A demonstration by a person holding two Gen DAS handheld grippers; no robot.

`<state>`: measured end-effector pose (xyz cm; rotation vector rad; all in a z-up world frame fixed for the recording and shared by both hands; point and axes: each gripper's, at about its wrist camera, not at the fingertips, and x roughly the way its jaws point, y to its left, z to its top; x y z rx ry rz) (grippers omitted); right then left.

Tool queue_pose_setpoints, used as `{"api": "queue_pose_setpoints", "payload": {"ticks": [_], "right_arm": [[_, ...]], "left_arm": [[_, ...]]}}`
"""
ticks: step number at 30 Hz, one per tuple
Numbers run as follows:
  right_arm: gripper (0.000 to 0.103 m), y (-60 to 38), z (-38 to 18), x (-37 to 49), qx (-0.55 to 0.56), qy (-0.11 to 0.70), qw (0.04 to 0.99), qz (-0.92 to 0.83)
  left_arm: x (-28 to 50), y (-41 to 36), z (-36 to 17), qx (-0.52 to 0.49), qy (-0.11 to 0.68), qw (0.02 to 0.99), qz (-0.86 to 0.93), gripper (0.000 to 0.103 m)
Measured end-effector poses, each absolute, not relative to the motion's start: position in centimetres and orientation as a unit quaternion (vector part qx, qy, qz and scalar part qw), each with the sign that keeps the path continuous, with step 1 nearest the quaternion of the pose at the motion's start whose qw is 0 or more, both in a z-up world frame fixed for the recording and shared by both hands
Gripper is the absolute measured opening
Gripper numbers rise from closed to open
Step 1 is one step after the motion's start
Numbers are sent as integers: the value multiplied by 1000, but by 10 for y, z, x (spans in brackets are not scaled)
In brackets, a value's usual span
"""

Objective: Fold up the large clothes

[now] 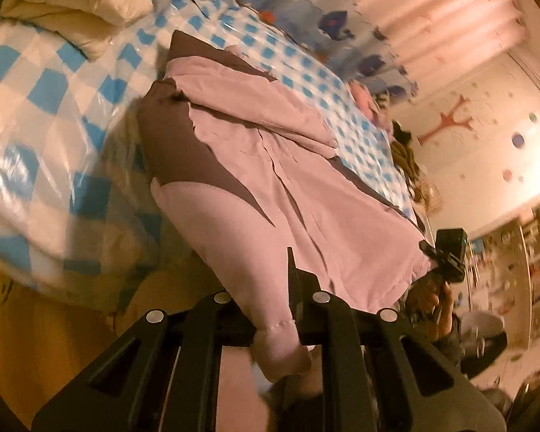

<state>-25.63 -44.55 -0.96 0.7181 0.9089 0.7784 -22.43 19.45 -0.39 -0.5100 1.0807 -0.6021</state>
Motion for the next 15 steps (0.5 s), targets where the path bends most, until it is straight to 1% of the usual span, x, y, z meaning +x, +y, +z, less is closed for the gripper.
{"api": "queue_pose_setpoints", "payload": {"ticks": [1, 2, 3, 4, 5, 6, 7, 8, 9, 10, 11, 12, 13, 14, 15], "right_arm": [[28, -449, -15, -273, 325, 433, 761, 358], [35, -448, -24, -285, 317, 454, 751, 358], [39, -449, -40, -299, 300, 487, 738, 357], [49, -450, -50, -306, 293, 503, 734, 349], [58, -455, -65, -313, 293, 522, 724, 342], [59, -466, -84, -320, 301, 536, 717, 328], [63, -476, -92, -323, 307, 535, 725, 307], [66, -491, -97, -324, 314, 530, 738, 275], [67, -510, -99, -325, 332, 515, 754, 236], [67, -521, -95, -324, 345, 499, 765, 215], [68, -528, -85, -320, 341, 478, 785, 198], [71, -529, -76, -315, 330, 467, 798, 193], [78, -525, -60, -306, 311, 446, 818, 187], [82, -520, -47, -297, 301, 428, 831, 188], [83, -507, -30, -279, 286, 409, 844, 194]], "left_arm": [[-240, 196, -11, -221, 515, 776, -291, 12], [-248, 192, -18, -203, 528, 769, -298, 15], [-260, 195, -31, -180, 545, 762, -299, 18], [-270, 200, -50, -159, 569, 754, -288, 28], [-274, 208, -63, -153, 582, 752, -268, 36], [-276, 218, -73, -154, 591, 754, -242, 40], [-278, 229, -79, -161, 592, 760, -215, 50], [-278, 244, -77, -168, 582, 775, -182, 53], [-276, 254, -68, -168, 561, 797, -148, 53], [-273, 258, -59, -163, 543, 814, -126, 55], [-267, 261, -44, -159, 518, 833, -107, 60], [-257, 260, -32, -158, 497, 848, -100, 62], [-244, 252, -17, -154, 467, 866, -93, 67], [-231, 241, -6, -146, 447, 878, -91, 74], [-217, 230, -1, -138, 435, 885, -91, 76]]}}
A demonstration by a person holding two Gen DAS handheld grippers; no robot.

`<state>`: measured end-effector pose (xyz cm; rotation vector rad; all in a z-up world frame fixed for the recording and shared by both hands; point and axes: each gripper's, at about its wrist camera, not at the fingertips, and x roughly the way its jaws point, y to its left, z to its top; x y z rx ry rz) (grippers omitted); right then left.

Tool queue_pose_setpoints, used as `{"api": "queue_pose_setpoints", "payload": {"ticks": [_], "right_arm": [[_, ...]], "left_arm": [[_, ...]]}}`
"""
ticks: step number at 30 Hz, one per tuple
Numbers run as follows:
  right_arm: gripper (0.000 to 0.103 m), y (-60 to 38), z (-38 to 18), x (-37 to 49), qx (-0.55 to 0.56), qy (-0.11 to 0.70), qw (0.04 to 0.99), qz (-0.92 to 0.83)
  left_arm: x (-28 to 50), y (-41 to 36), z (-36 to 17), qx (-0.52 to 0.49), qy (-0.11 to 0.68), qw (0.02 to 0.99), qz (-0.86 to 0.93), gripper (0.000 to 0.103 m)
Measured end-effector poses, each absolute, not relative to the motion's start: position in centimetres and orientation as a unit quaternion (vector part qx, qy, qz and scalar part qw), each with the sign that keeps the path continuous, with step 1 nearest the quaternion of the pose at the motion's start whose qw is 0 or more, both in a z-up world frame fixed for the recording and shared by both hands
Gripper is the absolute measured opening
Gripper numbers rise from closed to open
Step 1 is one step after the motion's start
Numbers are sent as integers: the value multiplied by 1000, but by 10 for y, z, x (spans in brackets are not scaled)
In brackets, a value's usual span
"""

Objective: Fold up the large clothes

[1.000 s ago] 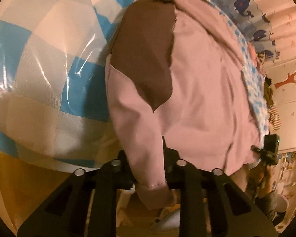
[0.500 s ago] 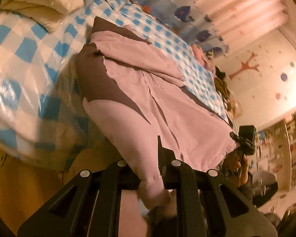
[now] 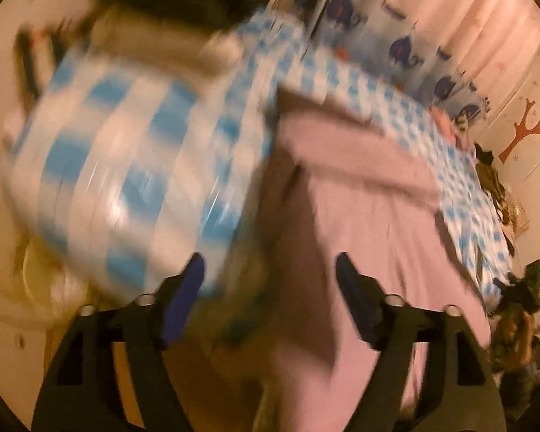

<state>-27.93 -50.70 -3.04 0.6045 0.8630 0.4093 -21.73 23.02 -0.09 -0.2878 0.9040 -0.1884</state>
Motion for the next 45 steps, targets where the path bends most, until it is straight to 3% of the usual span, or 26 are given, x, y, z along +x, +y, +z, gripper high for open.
{"api": "queue_pose_setpoints", "payload": {"ticks": [4, 8, 11, 14, 16, 18, 25, 27, 30, 32, 35, 38, 40, 42, 45], "right_arm": [[85, -446, 9, -196, 232, 381, 872, 200], [85, -393, 14, -98, 208, 376, 885, 182], [85, -371, -8, -28, 168, 394, 892, 144], [84, -382, -76, 25, 171, 471, 861, 84], [81, -402, -122, 35, 197, 510, 833, 79], [79, -409, -122, 33, 205, 504, 834, 89], [89, -393, -34, 34, 156, 393, 901, 99], [89, -380, -38, 68, 147, 408, 896, 99], [89, -372, -104, 113, 120, 512, 848, 70], [88, -376, -114, 114, 127, 513, 846, 69], [88, -372, -64, 108, 130, 452, 878, 84], [90, -352, -22, 135, 90, 400, 906, 102], [91, -329, -26, 182, 81, 430, 891, 123], [91, -313, -51, 222, 90, 474, 866, 132], [92, -295, -129, 268, 49, 578, 812, 68]], "left_arm": [[-147, 165, 11, -116, 406, 900, -111, 78], [-73, 110, -1, -109, 386, 911, -96, 78], [-23, 91, -26, -127, 388, 910, -76, 78], [16, 94, -64, -158, 405, 899, -52, 78], [46, 99, -119, -140, 497, 856, -28, 78], [53, 104, -149, -139, 533, 834, -42, 78], [73, 81, -57, -79, 381, 920, -49, 81], [100, 64, -53, -65, 370, 925, -62, 86], [153, 45, -99, -37, 465, 883, -49, 86], [164, 41, -125, -41, 515, 855, -50, 87], [156, 46, -77, -71, 449, 889, -52, 86], [167, 24, -28, -26, 361, 930, -69, 86], [196, 1, -24, -7, 366, 926, -92, 87], [236, -24, -47, -5, 428, 898, -108, 87], [272, -55, -100, 37, 498, 862, -82, 87]]}}
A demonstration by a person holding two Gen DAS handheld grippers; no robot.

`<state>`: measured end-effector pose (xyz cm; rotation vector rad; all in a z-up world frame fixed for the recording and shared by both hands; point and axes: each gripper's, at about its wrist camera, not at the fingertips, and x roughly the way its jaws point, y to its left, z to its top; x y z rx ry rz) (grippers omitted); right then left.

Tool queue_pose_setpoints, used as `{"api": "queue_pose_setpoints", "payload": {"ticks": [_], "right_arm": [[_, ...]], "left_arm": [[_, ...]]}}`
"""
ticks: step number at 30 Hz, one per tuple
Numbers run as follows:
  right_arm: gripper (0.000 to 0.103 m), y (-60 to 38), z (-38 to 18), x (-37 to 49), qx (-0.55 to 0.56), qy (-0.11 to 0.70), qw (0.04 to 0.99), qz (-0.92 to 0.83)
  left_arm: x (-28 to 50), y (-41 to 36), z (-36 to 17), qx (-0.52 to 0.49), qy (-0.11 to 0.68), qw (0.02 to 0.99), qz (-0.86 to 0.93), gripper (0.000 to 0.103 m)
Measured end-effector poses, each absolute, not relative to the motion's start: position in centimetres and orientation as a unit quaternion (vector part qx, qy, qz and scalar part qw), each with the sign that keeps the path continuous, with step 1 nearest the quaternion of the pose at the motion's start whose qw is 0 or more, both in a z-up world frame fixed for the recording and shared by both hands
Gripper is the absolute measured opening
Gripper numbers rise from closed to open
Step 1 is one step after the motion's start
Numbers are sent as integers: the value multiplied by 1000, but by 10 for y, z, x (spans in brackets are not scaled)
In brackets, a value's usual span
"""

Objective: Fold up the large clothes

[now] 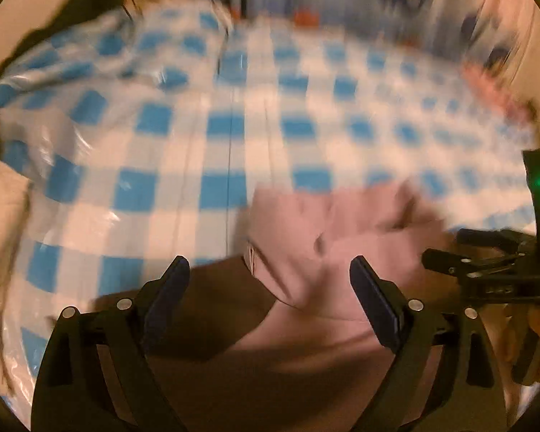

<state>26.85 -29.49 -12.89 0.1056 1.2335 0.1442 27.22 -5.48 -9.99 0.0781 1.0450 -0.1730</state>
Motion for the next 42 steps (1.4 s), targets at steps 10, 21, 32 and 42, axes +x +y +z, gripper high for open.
{"api": "queue_pose_setpoints", "payload": {"ticks": [10, 21, 32, 42], "right_arm": [[96, -358, -63, 180, 190, 483, 836, 180], [96, -471, -82, -121, 307, 507, 776, 216], [96, -484, -125, -251, 343, 532, 742, 221], [97, -488, -153, -277, 382, 534, 717, 234]], "left_arm": [[150, -55, -51, 149, 320, 935, -39, 87], [-60, -20, 52, 204, 263, 940, -75, 87], [-185, -25, 105, 213, 226, 948, -72, 87], [-230, -18, 110, 245, 221, 943, -46, 87]]}}
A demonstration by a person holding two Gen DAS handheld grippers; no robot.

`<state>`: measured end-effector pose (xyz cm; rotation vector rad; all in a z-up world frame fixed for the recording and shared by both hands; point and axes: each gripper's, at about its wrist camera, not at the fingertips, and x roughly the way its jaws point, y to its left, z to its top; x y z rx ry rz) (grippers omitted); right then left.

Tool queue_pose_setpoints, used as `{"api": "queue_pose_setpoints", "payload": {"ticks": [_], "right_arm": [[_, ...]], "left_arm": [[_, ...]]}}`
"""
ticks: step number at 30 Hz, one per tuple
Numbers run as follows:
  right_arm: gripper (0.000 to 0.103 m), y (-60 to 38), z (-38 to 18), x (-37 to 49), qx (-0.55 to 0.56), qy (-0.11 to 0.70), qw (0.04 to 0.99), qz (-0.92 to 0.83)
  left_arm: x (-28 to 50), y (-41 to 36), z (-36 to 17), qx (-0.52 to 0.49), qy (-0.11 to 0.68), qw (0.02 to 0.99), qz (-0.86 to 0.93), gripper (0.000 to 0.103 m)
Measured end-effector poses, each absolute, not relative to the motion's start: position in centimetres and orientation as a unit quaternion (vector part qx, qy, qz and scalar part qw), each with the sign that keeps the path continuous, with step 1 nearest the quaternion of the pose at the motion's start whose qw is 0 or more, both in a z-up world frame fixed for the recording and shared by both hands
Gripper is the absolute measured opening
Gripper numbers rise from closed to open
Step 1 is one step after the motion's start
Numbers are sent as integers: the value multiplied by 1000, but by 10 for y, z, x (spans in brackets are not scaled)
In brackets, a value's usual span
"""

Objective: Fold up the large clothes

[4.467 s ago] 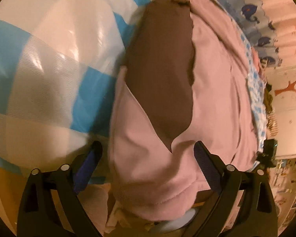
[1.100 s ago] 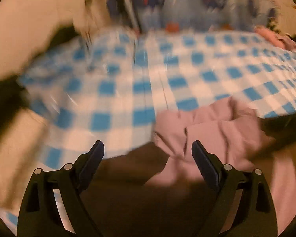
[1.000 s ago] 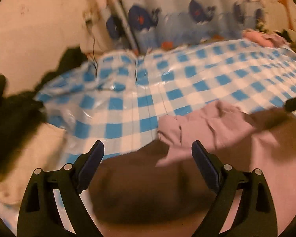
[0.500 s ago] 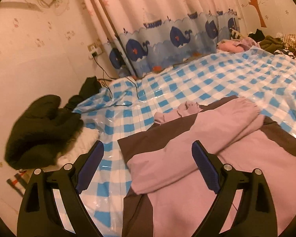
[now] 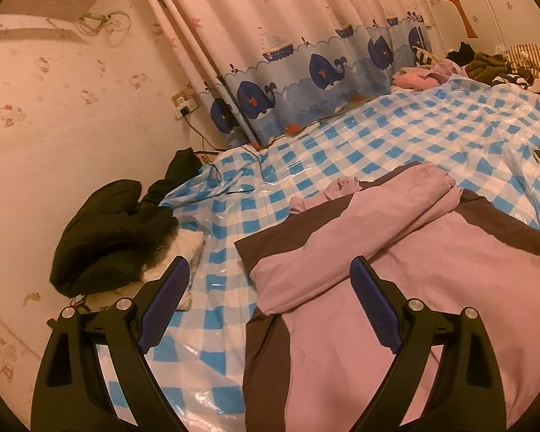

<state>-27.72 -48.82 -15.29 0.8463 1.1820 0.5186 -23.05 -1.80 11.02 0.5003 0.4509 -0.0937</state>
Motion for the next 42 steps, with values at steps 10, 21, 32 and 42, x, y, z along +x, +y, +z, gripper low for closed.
{"api": "queue_pose_setpoints", "payload": {"ticks": [10, 21, 32, 42], "right_arm": [[96, -486, -149, -289, 400, 522, 708, 256], [96, -476, -152, -286, 402, 532, 698, 262], [96, -465, -160, -285, 407, 541, 685, 268], [97, -475, -181, -279, 465, 528, 649, 291]], "left_arm": [[-254, 2, 106, 259, 227, 939, -26, 87], [-278, 29, 98, 270, 239, 933, -3, 87], [-230, 127, 38, 28, 457, 883, -104, 87], [-219, 234, -109, -300, 584, 733, -180, 87]]}}
